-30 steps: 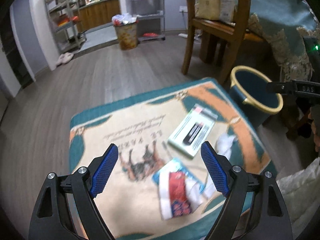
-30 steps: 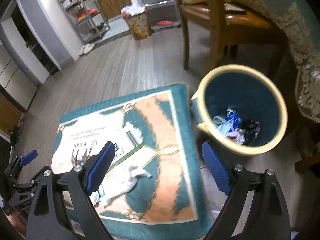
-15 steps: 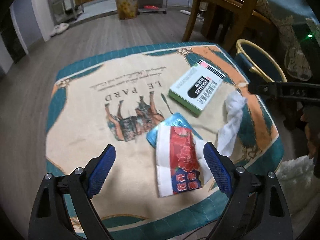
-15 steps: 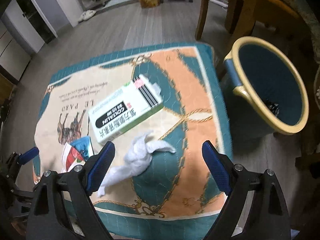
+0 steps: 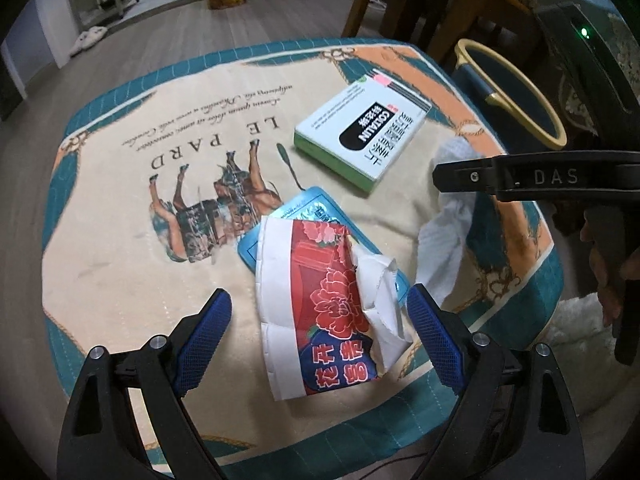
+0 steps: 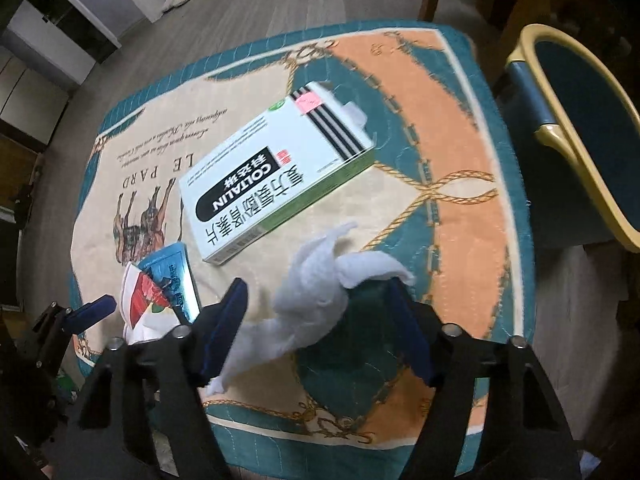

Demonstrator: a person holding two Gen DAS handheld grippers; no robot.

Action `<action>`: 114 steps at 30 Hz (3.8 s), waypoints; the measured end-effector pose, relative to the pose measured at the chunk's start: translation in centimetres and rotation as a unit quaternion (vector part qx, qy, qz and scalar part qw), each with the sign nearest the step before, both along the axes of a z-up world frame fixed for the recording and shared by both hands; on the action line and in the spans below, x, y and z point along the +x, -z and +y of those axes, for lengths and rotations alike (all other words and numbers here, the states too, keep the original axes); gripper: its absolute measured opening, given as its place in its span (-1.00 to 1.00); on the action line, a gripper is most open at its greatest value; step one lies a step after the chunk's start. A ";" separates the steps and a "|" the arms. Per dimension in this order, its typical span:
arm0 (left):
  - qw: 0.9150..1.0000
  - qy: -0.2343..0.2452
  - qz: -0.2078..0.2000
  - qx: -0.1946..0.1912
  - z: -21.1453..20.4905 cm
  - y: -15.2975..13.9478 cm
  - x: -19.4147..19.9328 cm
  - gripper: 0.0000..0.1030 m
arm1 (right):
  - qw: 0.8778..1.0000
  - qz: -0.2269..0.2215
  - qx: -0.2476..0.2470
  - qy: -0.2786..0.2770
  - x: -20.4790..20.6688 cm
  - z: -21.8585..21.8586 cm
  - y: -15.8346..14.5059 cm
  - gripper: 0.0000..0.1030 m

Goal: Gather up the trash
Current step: 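Grasp the red-and-white snack wrapper with the left gripper while the right grasps the white tissue, then carry the snack wrapper and tissue over the wastebasket and release both, then move both tools back over the cushion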

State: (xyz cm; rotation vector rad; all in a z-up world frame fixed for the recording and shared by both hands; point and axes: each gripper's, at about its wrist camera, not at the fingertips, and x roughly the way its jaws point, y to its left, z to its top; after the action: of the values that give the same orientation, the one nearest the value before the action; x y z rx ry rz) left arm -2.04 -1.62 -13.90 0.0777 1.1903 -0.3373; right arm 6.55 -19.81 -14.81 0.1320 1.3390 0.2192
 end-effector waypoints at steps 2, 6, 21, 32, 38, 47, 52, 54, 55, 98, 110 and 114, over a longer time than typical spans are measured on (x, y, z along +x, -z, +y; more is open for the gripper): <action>1.000 0.000 0.004 0.003 0.0 0.4 0.2 0.73 | 1.000 0.000 -0.004 -0.007 0.2 0.3 0.2 0.06; 1.000 0.000 0.008 -0.005 -0.1 0.6 0.6 0.50 | 1.000 0.003 0.002 -0.015 0.5 0.3 0.4 -0.30; 0.999 -0.025 -0.045 -0.008 0.9 -3.3 0.7 0.35 | 0.999 -0.047 0.012 -0.017 -0.6 -1.5 -3.6 -0.47; 0.997 -0.012 -0.080 -0.007 -1.9 -5.9 2.1 0.35 | 0.995 -0.091 0.023 0.027 -0.1 -6.6 -7.0 -0.47; 0.992 0.029 -0.123 -0.006 -4.8 -10.8 3.8 0.35 | 0.986 -0.129 0.070 0.075 1.1 -11.7 -10.6 -0.47; 0.974 0.119 -0.194 0.014 -11.6 -17.4 7.1 0.35 | 0.972 -0.209 0.025 0.103 2.5 -21.5 -17.6 -0.47; 0.979 0.113 -0.161 -0.062 -14.8 -14.8 9.4 0.35 | 0.968 -0.188 0.001 0.164 2.4 -27.6 -14.6 -0.47; 0.978 0.126 -0.148 -0.068 -16.9 -13.9 10.2 0.35 | 0.969 -0.162 0.013 0.187 2.6 -29.4 -13.0 -0.47; 0.977 0.134 -0.153 -0.062 -17.8 -13.7 10.3 0.35 | 0.969 -0.154 0.008 0.192 2.7 -30.2 -12.2 -0.47; 0.965 0.199 -0.164 -0.040 -32.2 -5.2 15.1 0.45 | 0.966 -0.152 -0.083 0.191 6.6 -32.0 -7.5 -0.04; 0.967 0.191 -0.167 -0.022 -29.3 -6.4 14.0 0.68 | 0.964 -0.168 -0.097 0.184 6.7 -31.1 -8.9 0.62; 0.969 0.173 -0.174 -0.014 -27.2 -7.4 13.2 0.83 | 0.960 -0.183 -0.087 0.192 6.1 -30.6 -10.2 0.88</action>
State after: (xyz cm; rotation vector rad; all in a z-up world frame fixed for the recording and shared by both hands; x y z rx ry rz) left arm 11.14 -28.82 -6.46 0.3116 0.8192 -0.6206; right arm 12.68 -50.45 -4.62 0.1898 0.9343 -0.1979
